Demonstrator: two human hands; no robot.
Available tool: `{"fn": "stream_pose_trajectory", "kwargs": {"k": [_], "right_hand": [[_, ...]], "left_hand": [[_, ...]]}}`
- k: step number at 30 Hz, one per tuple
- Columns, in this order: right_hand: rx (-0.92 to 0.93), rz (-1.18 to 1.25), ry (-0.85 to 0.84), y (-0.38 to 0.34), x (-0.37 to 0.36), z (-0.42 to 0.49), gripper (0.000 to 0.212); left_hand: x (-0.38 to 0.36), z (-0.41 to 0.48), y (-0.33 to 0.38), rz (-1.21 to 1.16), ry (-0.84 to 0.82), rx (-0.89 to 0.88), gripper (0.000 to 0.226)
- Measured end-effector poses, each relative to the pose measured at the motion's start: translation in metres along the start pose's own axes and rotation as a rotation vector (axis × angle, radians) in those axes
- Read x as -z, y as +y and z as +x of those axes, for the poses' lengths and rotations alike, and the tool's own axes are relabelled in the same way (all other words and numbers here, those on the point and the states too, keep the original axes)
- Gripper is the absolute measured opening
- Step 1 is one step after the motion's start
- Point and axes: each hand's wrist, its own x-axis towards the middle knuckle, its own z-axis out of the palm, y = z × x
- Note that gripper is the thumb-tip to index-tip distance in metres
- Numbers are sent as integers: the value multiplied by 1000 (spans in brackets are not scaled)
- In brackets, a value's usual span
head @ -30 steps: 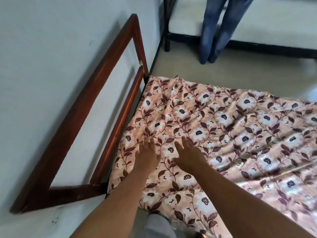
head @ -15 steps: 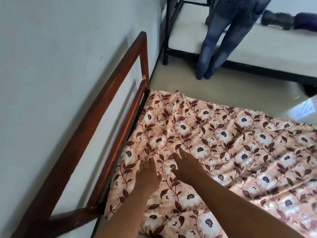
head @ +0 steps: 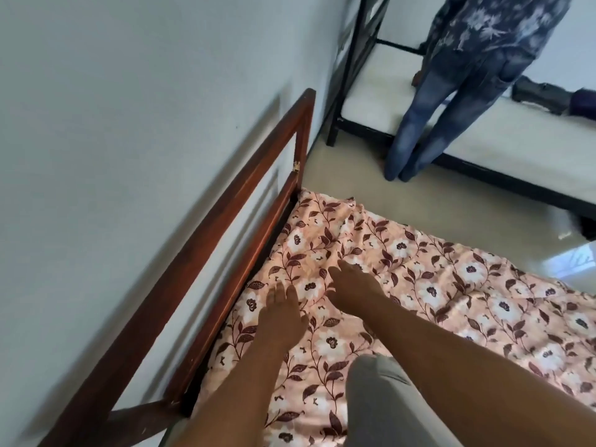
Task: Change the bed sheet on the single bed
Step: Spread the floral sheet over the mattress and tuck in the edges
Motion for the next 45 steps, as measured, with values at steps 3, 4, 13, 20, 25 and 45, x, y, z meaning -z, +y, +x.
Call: {"fn": "stream_pose_trajectory", "kwargs": {"k": [3,4,13,20,25,45], "right_hand": [[47,-22,7,3,5,32,64],[72,-31,13,4,4,42,64],[213,-52,21,53,-34,204,70],[111,74,23,105,-73,340,79],[-28,139,-20,148,-94,424,82],[298,357,427,160,-106,570,19]], "left_hand": [[2,8,-2,9,40,24,79],[2,11,-2,12,45,29,78],[-24,154,18,-56,153,174,84],[-61,297,40,-157,93,282,83],[-81,361,38,-101,-26,284,89],[-97,487,13,61,-159,375,143]]}}
